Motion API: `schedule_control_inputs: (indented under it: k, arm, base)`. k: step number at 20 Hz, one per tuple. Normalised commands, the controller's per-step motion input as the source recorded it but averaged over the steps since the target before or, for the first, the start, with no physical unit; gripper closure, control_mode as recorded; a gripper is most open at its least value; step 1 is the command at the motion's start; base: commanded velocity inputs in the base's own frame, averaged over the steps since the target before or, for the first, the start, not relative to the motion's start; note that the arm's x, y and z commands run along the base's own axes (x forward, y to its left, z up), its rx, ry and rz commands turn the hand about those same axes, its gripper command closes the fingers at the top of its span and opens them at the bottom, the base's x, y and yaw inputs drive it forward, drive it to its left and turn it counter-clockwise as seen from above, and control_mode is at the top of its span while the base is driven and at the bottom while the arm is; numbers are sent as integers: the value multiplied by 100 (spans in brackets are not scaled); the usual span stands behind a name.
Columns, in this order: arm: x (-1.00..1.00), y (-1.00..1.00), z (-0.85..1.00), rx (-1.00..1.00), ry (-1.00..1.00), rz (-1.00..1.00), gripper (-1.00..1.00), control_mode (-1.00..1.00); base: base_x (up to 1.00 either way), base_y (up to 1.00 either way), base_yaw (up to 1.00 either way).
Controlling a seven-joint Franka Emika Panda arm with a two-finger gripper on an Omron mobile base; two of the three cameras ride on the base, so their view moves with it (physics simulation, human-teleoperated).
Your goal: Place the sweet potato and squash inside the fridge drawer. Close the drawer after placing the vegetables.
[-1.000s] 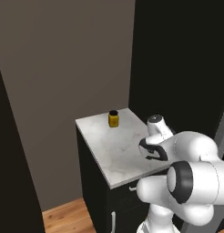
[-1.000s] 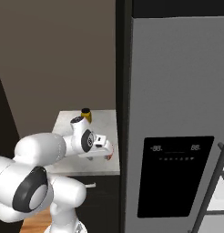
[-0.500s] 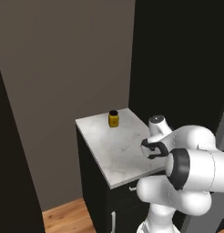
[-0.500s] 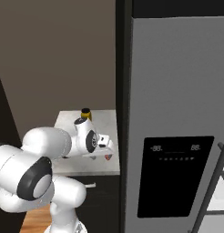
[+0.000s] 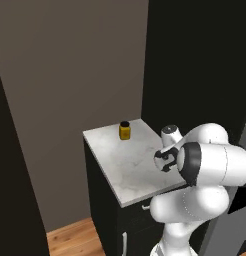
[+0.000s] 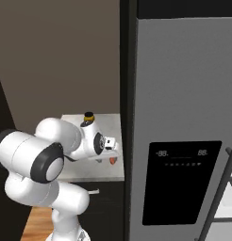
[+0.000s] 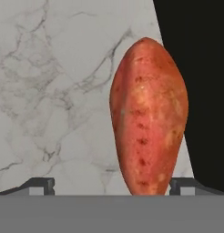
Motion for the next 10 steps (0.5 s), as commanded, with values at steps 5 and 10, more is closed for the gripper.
schedule_control_inputs:
  k: [5,10]
  arm:
    - [7,0,-15,0,1,0,-100,-100]
    - [0,6,-7,0,5,0,-100,-100]
  base:
    - [0,0,0]
    - [0,0,0]
